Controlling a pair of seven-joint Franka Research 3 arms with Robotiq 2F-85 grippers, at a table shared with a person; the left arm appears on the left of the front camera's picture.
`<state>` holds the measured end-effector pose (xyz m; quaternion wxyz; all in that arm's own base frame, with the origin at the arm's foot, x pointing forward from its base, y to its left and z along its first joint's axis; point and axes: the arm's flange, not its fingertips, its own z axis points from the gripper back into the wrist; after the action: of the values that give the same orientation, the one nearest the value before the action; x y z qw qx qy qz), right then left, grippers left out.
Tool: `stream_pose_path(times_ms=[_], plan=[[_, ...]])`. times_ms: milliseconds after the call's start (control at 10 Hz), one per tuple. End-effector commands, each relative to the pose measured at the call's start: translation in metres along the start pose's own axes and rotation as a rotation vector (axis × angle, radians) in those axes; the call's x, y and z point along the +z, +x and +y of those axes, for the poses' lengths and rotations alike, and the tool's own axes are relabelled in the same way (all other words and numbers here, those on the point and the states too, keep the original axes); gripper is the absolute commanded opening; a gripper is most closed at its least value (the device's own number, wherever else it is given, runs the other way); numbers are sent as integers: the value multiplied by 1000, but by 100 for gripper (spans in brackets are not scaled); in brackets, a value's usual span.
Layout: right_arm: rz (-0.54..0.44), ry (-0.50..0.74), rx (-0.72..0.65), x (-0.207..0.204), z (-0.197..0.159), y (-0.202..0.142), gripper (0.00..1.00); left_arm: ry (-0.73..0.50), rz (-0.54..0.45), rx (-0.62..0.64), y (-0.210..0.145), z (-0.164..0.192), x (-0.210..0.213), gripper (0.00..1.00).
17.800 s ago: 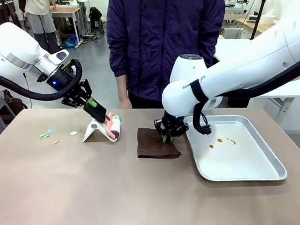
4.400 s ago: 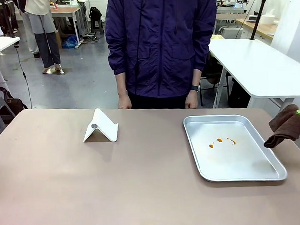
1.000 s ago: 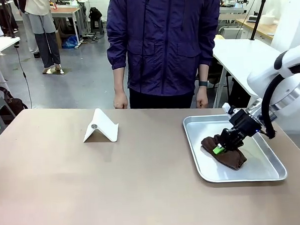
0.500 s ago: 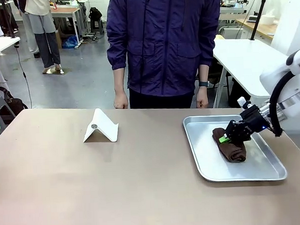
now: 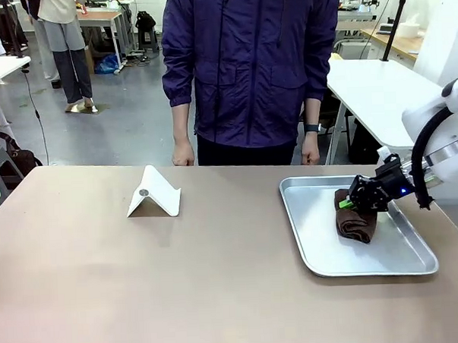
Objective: Clean the surface of the table.
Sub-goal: Clean the area not pointed to by the person.
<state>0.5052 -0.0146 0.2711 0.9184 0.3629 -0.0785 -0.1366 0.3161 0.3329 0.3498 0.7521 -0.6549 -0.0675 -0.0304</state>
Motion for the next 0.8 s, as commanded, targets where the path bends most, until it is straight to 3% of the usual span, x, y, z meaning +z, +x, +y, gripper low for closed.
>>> stream_pose_path(times_ms=[0,200,400,700], plan=[[-83,50,-86,-1,-2,5,8,-3,-18,0,-2,-6,-3,22],[-75,158,-121,4,0,6,8,-3,-18,0,-2,-6,-3,22],[-15,367,-153,15,4,6,8,-3,-18,0,-2,-6,-3,22],[183,620,-210,31,9,0,8,-3,-18,0,-2,-6,-3,22]])
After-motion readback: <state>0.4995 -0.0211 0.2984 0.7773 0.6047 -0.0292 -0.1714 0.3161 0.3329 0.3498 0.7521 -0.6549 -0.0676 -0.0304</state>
